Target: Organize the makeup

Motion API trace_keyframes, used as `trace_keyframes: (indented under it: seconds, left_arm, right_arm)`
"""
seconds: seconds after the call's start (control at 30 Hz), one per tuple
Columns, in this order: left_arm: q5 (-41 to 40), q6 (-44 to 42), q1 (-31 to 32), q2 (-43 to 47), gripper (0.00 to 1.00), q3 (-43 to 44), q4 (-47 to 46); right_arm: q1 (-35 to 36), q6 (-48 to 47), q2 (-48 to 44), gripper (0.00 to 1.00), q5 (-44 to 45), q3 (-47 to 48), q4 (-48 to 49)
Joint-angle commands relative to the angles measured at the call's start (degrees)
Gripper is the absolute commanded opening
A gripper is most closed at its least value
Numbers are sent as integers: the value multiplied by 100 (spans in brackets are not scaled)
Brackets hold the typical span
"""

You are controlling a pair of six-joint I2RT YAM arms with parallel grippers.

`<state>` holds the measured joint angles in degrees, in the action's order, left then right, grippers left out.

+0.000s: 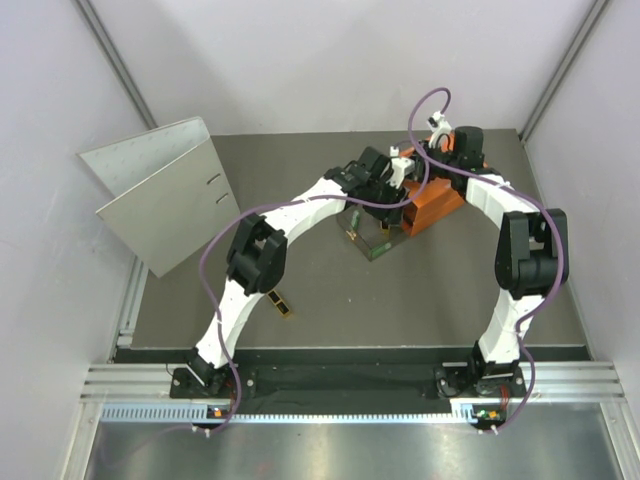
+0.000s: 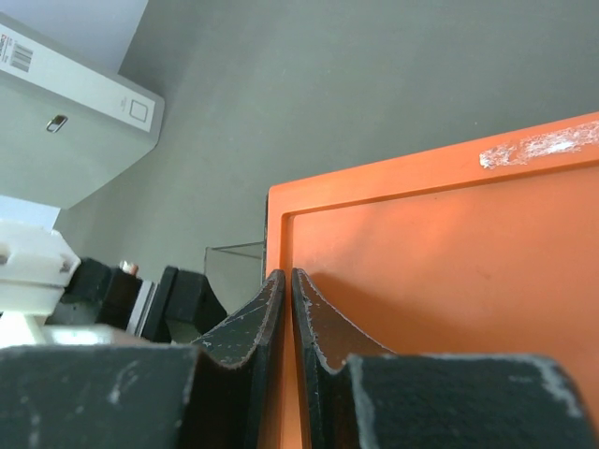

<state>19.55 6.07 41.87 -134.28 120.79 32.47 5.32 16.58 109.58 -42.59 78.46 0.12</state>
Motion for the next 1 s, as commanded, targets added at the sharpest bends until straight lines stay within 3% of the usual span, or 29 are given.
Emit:
trace_keyframes:
  seconds: [0.0,0.2,0.33,0.5,0.7,0.97]
  left_arm:
    - [-504,-272,-30,630,58,24,-241]
    - [-1435,-719,-38,1745,70,-880,-136]
    - [-2270,-896,-64,2607,77,-1986,83]
    - [-2964,-633,-223,3697,81,-2955,505]
    - [-3299,8,-275,4638,90,-4098,936]
    - [-3564,-834,-320,5166,94,-4951,1524]
  right_arm:
    - [48,-498,942,10,858,-621,-2183]
    - [48,-489,925,10,857,-656,-2157]
    - [48,-489,916,10,849,-665,-2139]
    - [48,-480,916,10,840,-691,-2113]
    - [57,-454,907,10,831,-709,-2086]
    - [48,-454,969,10,796,-682,-2104]
